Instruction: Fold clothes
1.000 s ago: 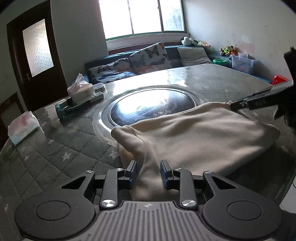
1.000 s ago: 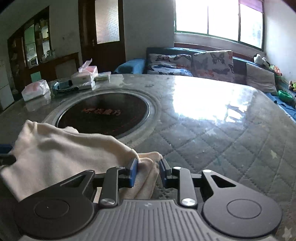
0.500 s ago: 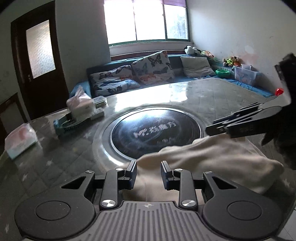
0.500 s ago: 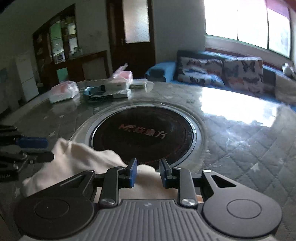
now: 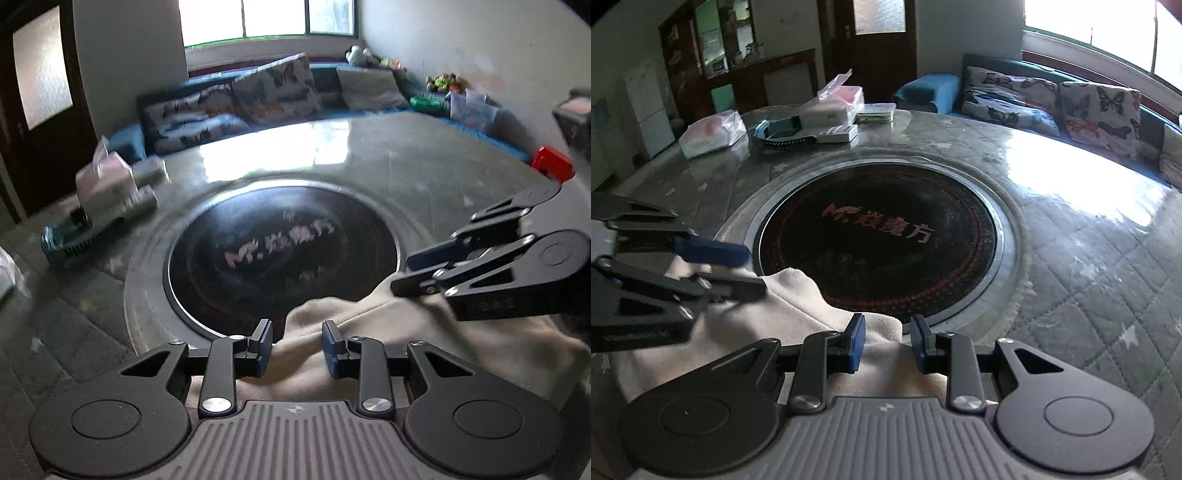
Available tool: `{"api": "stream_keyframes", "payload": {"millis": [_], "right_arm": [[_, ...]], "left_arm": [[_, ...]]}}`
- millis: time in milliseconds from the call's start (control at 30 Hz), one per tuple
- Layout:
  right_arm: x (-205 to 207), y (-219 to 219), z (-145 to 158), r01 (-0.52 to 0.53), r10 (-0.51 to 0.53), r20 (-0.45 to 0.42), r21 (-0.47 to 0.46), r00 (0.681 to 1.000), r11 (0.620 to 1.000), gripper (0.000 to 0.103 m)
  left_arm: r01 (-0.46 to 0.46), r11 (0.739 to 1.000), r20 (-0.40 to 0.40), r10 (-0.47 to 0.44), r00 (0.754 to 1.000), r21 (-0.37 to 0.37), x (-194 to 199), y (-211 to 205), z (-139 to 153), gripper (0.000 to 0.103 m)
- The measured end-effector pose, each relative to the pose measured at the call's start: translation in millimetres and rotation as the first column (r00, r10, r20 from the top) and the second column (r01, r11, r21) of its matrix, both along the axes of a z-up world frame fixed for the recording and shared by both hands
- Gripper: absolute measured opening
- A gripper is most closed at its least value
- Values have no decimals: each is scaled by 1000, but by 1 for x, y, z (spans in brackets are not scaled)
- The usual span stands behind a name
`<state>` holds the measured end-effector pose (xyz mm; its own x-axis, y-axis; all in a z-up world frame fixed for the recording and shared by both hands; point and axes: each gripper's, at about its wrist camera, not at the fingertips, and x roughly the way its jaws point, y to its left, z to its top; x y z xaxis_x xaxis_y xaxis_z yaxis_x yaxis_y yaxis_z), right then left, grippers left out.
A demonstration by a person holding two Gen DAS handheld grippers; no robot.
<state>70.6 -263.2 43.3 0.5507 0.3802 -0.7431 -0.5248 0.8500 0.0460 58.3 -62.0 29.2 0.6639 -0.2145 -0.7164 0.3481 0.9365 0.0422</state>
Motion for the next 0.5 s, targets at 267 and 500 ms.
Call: {"api": "stream_keyframes", "payload": {"millis": [267,500], "right_arm": [[6,8,-6,1,1,47,-41,999,999,21],[-15,5,12,-42,37,88,51,995,998,21]], "left_arm": [[-21,996,110,11,994,89,-4,-3,-8,38],[-89,996,146,90,985,-8,-22,18,7,37]]}}
